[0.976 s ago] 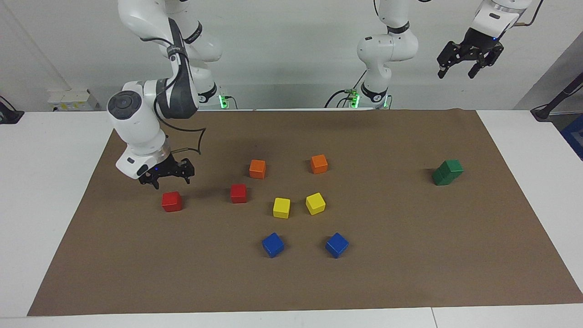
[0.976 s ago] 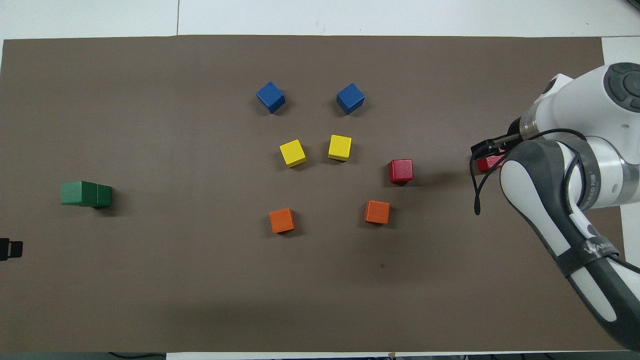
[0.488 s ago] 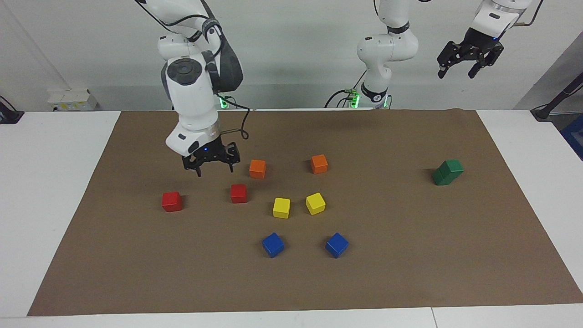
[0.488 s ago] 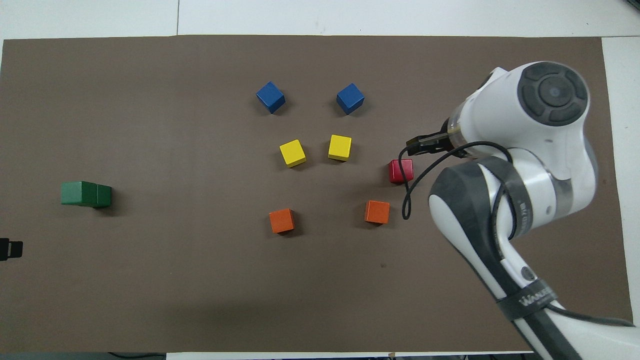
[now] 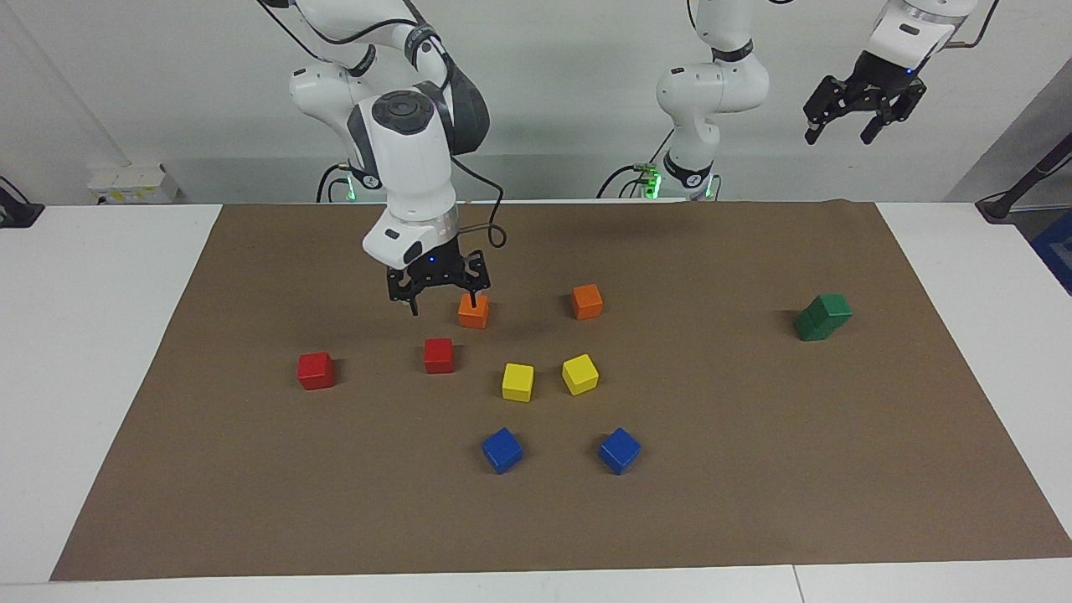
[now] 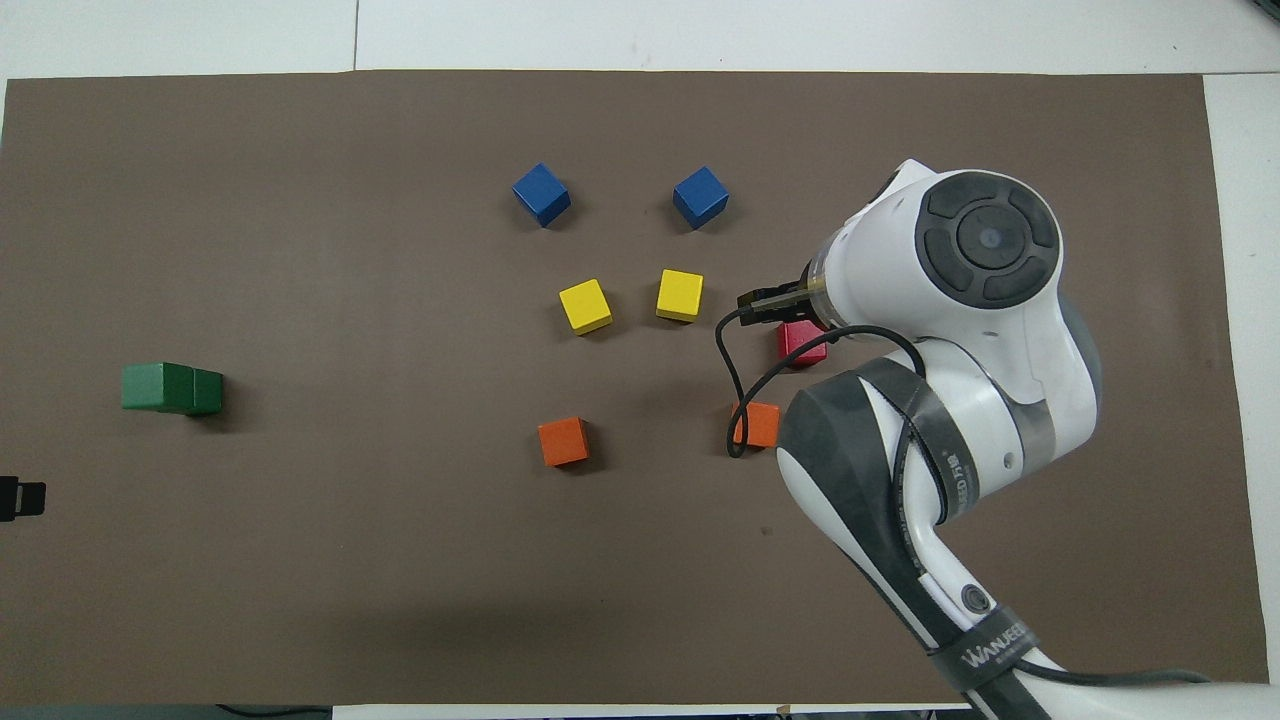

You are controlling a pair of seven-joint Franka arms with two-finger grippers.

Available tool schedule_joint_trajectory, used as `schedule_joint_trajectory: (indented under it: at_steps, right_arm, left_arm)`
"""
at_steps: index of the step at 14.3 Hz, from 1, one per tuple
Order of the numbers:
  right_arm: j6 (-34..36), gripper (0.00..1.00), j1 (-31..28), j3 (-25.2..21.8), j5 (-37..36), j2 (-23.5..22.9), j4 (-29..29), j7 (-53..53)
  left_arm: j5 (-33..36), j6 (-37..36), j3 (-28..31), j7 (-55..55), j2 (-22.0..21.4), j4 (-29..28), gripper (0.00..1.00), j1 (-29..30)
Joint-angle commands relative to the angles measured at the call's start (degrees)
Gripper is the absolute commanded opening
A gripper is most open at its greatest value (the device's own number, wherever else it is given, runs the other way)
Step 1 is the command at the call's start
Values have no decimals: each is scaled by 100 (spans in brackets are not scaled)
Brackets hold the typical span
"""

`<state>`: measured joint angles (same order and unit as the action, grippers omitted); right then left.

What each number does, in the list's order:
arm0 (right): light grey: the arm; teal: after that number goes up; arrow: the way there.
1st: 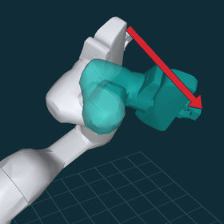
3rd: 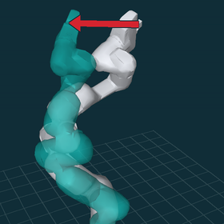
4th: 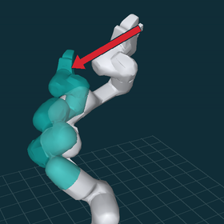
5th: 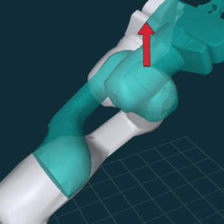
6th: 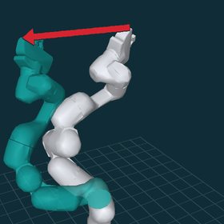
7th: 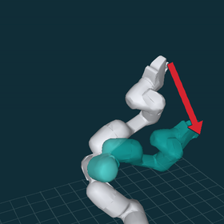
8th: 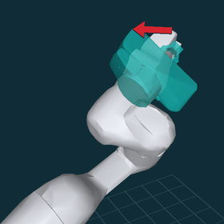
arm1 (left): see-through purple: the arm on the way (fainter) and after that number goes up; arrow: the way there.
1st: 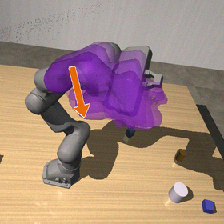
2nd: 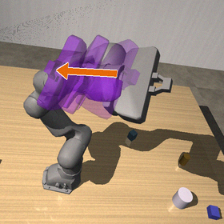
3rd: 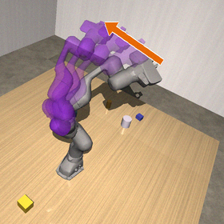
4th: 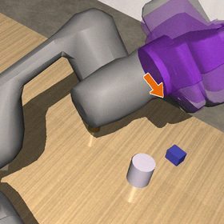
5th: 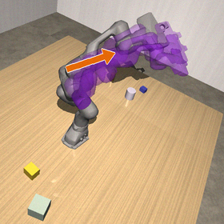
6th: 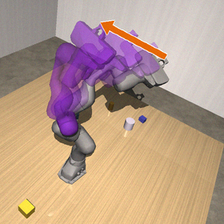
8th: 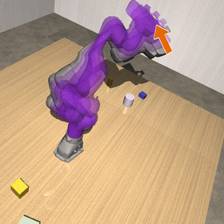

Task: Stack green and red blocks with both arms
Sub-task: 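Carry the red cube with the right gripper toward the other red cube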

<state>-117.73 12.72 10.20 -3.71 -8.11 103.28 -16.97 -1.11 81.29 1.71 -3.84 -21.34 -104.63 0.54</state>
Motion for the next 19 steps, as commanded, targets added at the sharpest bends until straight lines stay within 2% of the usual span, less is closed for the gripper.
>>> schedule_joint_trajectory:
  at_steps: [1,6,8,10,14,19]
  right_arm:
    - [-249,100,72,-1,-42,-76,0,-209]
    - [-838,100,-76,-10,-612,-524,26,-219]
    - [-1023,100,-243,-1,-631,-656,52,-175]
    - [-1268,100,-305,-1,-622,-692,262,-166]
    - [-2235,100,-472,-1,-552,-894,887,-228]
    - [-2272,100,-508,8,-543,-1009,887,-237]
  left_arm:
    - [58,-61,-30,41,-107,-40,100,25]
    - [58,-61,-30,50,-107,-40,100,25]
    - [58,-61,-30,50,-107,-40,100,25]
    - [58,-61,-30,41,-116,-40,100,25]
    - [58,-61,-30,41,-107,-40,100,25]
    - [58,-61,-30,41,-107,-40,100,25]
